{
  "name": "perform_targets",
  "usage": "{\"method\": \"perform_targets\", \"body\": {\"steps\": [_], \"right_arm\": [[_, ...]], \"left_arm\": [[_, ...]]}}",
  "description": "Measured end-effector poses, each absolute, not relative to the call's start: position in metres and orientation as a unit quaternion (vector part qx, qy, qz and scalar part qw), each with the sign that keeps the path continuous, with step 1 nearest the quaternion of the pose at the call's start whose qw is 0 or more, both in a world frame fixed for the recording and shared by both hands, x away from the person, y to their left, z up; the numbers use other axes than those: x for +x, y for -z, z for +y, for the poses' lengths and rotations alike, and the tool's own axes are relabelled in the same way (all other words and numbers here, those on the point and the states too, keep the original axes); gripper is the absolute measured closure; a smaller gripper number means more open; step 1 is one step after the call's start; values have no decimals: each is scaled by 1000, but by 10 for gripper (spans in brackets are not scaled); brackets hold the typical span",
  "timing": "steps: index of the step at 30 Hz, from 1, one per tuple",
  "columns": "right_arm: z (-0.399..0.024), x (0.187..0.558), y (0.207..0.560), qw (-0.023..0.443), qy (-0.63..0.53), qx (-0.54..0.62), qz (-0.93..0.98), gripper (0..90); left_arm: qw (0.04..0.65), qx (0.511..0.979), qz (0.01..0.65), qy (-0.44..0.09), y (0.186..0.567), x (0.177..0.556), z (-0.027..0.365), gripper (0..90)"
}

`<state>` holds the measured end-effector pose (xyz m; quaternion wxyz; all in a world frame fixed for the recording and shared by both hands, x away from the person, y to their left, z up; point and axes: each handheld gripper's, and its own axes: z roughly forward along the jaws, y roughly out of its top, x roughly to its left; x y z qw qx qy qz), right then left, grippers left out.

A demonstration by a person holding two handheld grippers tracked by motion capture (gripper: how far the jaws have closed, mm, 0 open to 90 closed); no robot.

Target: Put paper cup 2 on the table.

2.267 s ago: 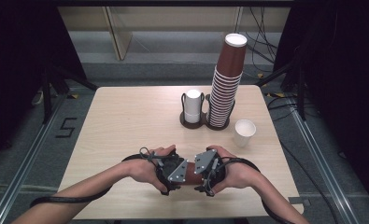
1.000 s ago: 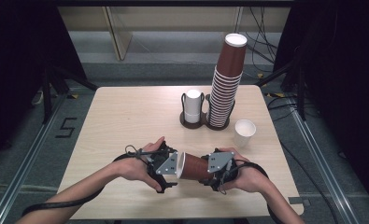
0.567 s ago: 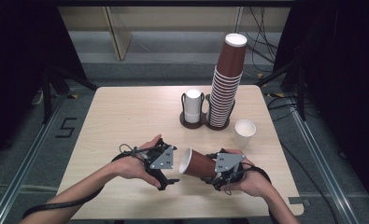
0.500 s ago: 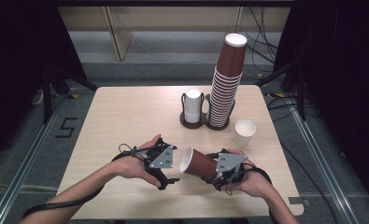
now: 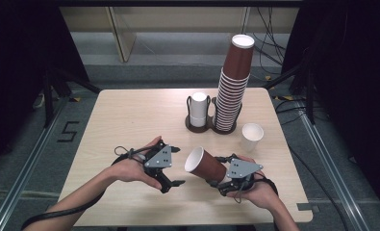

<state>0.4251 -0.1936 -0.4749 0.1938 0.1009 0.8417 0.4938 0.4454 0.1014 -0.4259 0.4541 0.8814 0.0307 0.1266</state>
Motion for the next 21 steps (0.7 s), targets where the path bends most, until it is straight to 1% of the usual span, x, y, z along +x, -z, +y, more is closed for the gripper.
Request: {"method": "perform_targets", "body": {"steps": [3, 4, 8, 9, 10, 16, 18, 20, 21], "right_arm": [[-194, 425, 476, 187, -497, 102, 841, 226], [-194, 426, 476, 195, -503, 94, 837, 226], [-193, 423, 474, 180, -513, 89, 835, 226], [-192, 422, 474, 189, -515, 81, 832, 226], [-191, 421, 473, 183, -513, 82, 834, 226], [-187, 418, 469, 191, -516, 64, 833, 227], [-185, 418, 469, 184, -516, 66, 834, 227], [-184, 419, 468, 197, -516, 55, 832, 227], [-183, 419, 468, 195, -516, 50, 832, 227]], "left_arm": [[461, 879, 36, -116, 427, 450, 100, 0], [463, 878, 38, -111, 427, 452, 98, 0], [473, 874, 31, -101, 425, 454, 92, 0], [475, 874, 29, -98, 424, 454, 90, 0], [477, 873, 28, -95, 423, 454, 89, 0], [475, 876, 20, -84, 422, 455, 80, 0], [478, 875, 21, -78, 423, 456, 79, 0], [475, 877, 18, -72, 424, 457, 77, 0], [476, 877, 17, -68, 425, 457, 76, 0]]}}
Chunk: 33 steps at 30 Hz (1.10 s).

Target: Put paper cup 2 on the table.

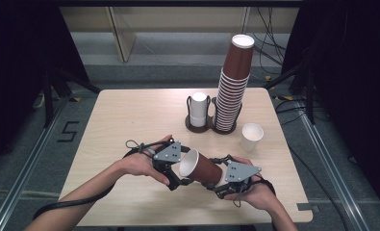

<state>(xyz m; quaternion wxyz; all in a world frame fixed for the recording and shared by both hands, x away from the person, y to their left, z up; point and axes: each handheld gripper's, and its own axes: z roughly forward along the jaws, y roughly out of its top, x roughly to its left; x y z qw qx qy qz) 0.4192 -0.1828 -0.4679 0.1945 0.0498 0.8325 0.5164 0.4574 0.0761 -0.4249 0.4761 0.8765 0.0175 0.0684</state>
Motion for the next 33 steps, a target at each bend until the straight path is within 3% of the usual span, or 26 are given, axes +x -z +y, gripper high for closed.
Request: {"method": "perform_targets", "body": {"steps": [18, 28, 33], "right_arm": [[-176, 420, 469, 189, -511, 36, 838, 230], [-171, 421, 466, 181, -497, 47, 848, 229], [-168, 423, 467, 191, -471, 72, 858, 148]], "left_arm": [[485, 873, 11, -45, 427, 459, 74, 69], [462, 883, -17, -83, 415, 453, 71, 94], [407, 904, -34, -131, 405, 453, 70, 94]]}}
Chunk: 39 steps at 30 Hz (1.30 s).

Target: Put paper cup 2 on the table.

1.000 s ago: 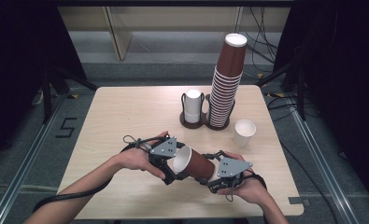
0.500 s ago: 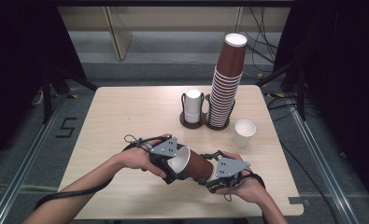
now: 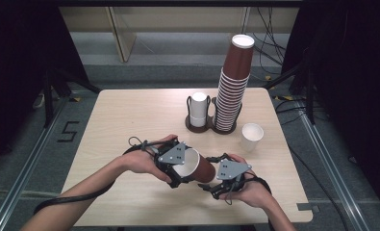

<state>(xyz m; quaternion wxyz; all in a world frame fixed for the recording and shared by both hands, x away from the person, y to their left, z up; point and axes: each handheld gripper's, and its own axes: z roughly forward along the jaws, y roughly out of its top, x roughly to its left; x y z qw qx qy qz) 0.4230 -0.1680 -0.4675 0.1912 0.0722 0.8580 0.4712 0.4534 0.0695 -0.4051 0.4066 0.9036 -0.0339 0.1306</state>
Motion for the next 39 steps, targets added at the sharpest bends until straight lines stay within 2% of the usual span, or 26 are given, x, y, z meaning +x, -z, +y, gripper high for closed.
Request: {"method": "perform_targets", "body": {"steps": [4, 8, 16, 27, 31, 39], "right_arm": [[-171, 424, 471, 194, -455, 88, 865, 118], [-174, 425, 473, 199, -444, 106, 867, 118], [-168, 428, 465, 201, -459, 106, 859, 156], [-142, 432, 465, 181, -473, 86, 858, 164], [-138, 433, 467, 182, -475, 77, 858, 208], [-136, 433, 469, 172, -481, 71, 857, 224]], "left_arm": [[344, 924, -47, -161, 399, 454, 69, 91], [307, 936, -50, -164, 395, 455, 67, 89], [244, 951, -79, -172, 392, 454, 58, 89], [235, 953, -99, -163, 392, 451, 50, 89], [239, 953, -100, -159, 393, 451, 49, 89], [250, 952, -102, -145, 395, 453, 50, 85]]}}
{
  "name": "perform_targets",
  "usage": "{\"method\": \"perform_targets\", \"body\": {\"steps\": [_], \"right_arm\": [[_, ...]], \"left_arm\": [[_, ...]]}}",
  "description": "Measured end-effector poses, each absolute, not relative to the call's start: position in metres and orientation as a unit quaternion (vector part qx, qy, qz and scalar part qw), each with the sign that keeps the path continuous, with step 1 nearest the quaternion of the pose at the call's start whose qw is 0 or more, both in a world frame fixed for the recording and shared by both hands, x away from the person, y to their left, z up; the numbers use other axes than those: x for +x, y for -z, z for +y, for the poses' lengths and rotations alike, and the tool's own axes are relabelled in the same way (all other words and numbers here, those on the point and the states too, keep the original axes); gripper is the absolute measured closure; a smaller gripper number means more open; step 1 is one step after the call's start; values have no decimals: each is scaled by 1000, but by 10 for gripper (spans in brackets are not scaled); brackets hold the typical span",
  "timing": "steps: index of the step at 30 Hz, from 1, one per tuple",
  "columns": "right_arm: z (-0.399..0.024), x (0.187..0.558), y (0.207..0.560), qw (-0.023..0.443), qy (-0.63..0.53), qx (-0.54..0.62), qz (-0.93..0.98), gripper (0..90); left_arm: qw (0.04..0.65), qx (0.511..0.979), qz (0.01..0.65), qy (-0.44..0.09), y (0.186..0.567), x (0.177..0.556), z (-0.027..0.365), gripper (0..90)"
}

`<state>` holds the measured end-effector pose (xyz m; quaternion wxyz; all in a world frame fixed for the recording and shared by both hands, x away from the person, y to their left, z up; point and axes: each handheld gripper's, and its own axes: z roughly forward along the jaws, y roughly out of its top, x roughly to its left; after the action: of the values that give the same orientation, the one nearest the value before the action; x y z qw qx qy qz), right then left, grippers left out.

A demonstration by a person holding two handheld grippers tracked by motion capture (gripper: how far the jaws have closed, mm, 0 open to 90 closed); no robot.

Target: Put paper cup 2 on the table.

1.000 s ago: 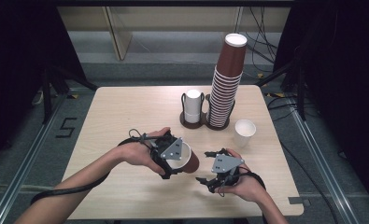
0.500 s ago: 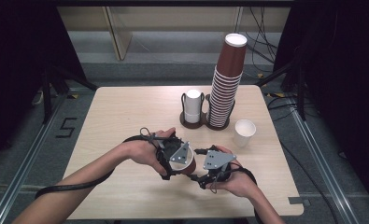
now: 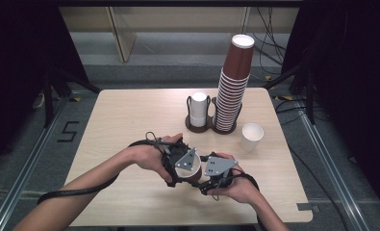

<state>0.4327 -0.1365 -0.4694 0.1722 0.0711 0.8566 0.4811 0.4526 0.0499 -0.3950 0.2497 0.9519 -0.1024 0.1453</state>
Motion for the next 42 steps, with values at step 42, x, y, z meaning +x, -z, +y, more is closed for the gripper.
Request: {"method": "perform_targets", "body": {"steps": [42], "right_arm": [[-240, 429, 468, 250, -532, 268, 764, 225]], "left_arm": [[484, 841, 147, -194, 432, 442, 130, 8]]}}
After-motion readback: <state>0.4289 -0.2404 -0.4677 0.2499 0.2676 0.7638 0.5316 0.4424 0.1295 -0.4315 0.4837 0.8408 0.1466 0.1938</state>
